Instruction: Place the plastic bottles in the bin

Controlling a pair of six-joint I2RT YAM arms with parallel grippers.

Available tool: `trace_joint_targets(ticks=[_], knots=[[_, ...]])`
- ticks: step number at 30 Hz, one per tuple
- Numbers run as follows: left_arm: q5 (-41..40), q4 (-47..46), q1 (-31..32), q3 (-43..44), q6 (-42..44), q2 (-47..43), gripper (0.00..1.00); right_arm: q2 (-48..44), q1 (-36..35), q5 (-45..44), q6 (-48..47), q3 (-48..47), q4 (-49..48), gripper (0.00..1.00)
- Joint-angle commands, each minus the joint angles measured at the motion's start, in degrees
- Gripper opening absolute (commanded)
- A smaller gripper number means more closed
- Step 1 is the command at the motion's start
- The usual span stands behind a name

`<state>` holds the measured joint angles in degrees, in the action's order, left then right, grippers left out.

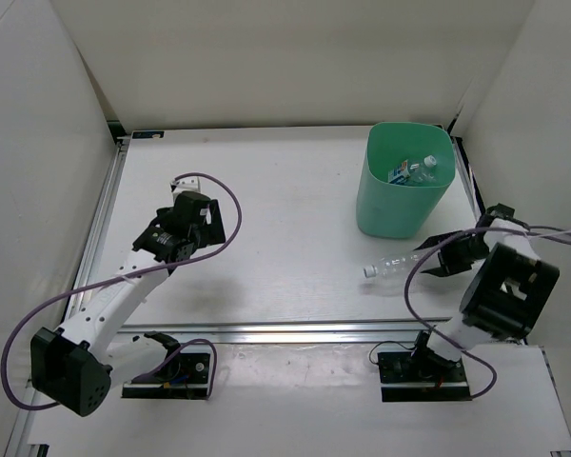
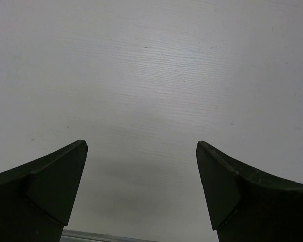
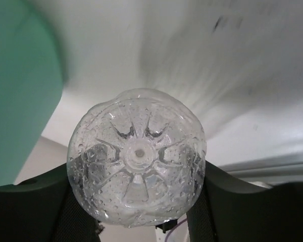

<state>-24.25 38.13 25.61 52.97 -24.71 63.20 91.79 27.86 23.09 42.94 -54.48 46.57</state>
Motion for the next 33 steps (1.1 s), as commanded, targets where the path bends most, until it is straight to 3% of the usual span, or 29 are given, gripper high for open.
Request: trace_joint_targets(ticks=[1,5,10,11,15,23,26,29,31,32,33], knots=[[0.43,0.28,-0.21,0.38,-1.13,-0.36,1.0,-10.47,-0.17,3.0,-0.67,0.25,4.84,0.4],[0.43,0.28,-0.21,0.38,-1.13,0.17,1.0,-22.23,-2.46,5.3,1.79,-4.22,10.47,0.35],[0.96,0.28,-0.21,0.38,-1.13,0.78,1.0,-26.84,-2.46,4.59,3.47,-22.82,16.7,0.34],[0.96,0.28,-0.21,0.38,-1.13,0.79,1.0,-24.92,-2.46,3.29,2.86,-32.35,18.72,0.34],[2.01,0.28,-0.21,0.91,-1.66,1.31,1.0,-20.08,-2.46,2.13,2.85,-52.8,18.3,0.34],[2.54,0.28,-0.21,1.43,-2.19,1.31,1.0,-4.96,-5.08,-3.13,1.01,-69.77,13.29,0.34],[2.54,0.28,-0.21,1.43,-1.66,1.31,1.0,-2.23,-9.56,-8.75,-1.88,-71.29,10.48,0.45],[2.01,0.28,-0.21,1.43,-1.13,1.31,1.0,1.54,-13.35,-10.87,-4.69,-73.92,9.24,0.51],[2.01,0.28,-0.21,1.43,-0.6,1.31,1.0,4.36,-15.98,-11.49,-5.84,-77.35,9.24,0.63],[2.01,0.28,-0.21,1.43,-0.6,0.79,1.0,4.89,-17.82,-11.49,-6.37,-77.97,9.77,0.73],[2.01,0.28,-0.21,1.43,-0.6,0.79,1.0,4.89,-18.62,-10.79,-7.51,-77.97,9.77,1.0]])
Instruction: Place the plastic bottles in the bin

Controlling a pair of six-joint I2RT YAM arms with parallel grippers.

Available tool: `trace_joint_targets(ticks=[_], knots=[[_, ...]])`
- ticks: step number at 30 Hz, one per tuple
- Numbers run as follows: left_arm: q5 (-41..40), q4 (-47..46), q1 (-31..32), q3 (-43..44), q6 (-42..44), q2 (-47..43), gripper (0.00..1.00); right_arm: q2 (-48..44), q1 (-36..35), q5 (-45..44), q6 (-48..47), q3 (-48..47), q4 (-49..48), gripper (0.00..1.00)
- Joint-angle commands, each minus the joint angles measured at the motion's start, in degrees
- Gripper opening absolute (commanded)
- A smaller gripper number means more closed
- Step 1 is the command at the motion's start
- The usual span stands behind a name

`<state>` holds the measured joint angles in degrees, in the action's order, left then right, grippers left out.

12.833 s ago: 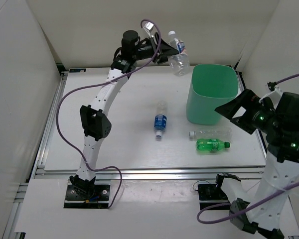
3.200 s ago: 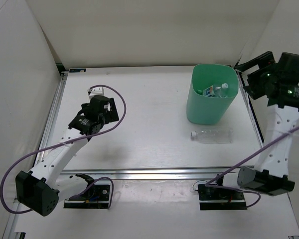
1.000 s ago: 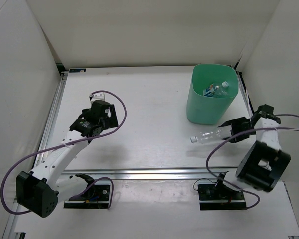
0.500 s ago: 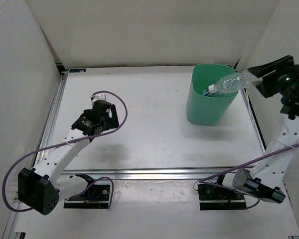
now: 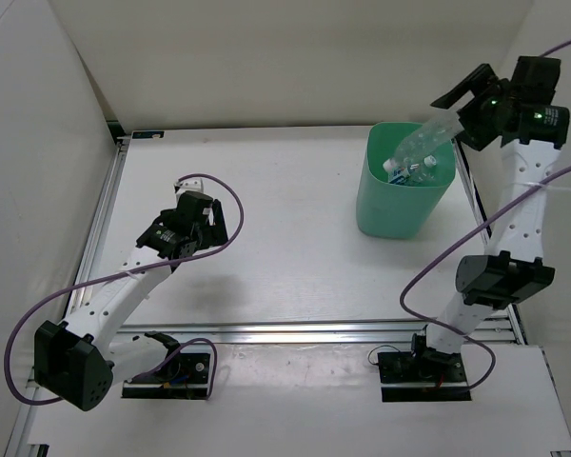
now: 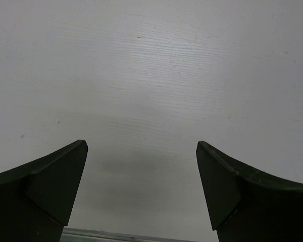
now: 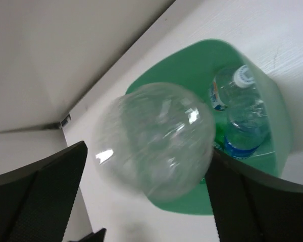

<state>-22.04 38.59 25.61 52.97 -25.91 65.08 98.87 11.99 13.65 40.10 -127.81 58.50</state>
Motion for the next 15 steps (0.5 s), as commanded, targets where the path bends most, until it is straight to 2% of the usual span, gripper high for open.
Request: trace_joint_targets(ticks=[1,6,10,15], knots=[[-0.19,-0.18,-0.21,1.43,0.6,-1.09,1.0,-2.19,-3.28,-0.65,-4.68,-4.64,-2.16,1.0],[-0.19,-0.18,-0.21,0.91,0.6,-1.62,1.0,-9.3,-2.94,-2.75,-5.46,3.52,-2.16,1.0],[-0.72,-0.18,-0.21,-0.14,0.6,-1.62,1.0,-12.2,0.57,-3.81,-6.26,4.32,1.86,1.0],[-4.22,-0.18,-0.21,-0.15,-0.71,-1.62,1.0,-16.77,4.88,2.51,-6.79,10.54,5.66,1.0]])
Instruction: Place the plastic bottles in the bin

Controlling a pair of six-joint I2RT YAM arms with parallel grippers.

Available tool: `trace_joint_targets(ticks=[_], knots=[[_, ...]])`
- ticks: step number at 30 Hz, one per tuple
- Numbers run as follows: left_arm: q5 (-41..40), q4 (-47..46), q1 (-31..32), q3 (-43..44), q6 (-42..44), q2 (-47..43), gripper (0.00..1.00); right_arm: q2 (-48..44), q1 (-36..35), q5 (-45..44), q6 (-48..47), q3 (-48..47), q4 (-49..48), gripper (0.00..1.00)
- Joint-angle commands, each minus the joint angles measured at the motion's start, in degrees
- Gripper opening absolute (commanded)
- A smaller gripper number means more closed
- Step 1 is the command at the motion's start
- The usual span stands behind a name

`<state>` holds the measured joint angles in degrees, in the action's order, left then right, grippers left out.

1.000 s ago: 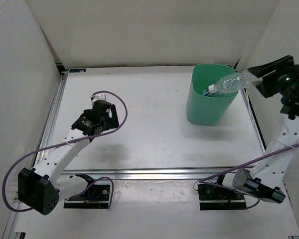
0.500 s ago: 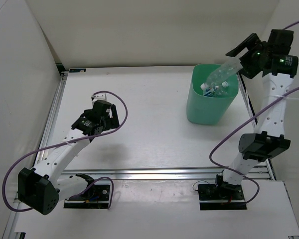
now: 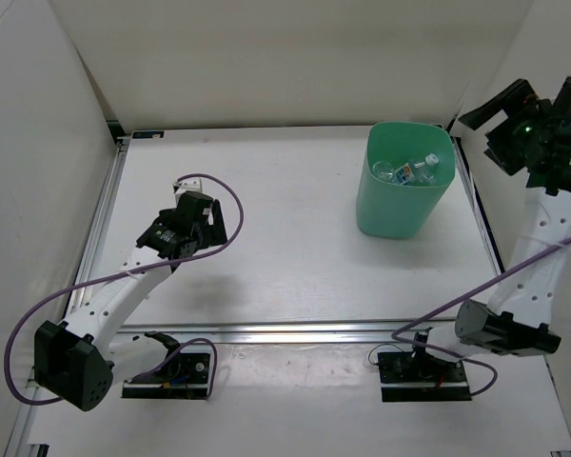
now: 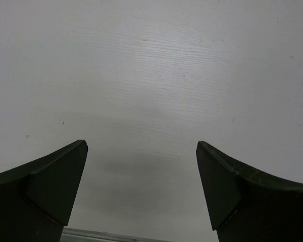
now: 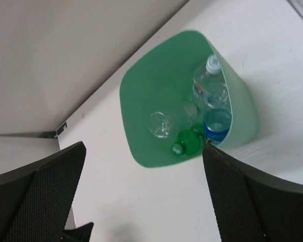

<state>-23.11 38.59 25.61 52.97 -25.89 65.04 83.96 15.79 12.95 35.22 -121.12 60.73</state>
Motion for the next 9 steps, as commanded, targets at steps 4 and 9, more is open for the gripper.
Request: trace_joint_targets(ticks=[4,9], knots=[[-7.55,0.43,-0.21,1.25,-1.27,-0.35,1.0,-9.15,2.84,5.16,-2.43,18.7,3.96,1.0],[-23.41,8.49,-0.21,5.12,-9.59,0.18,1.0,-16.46,4.25,4.01,-3.14,25.67,1.58,1.0]])
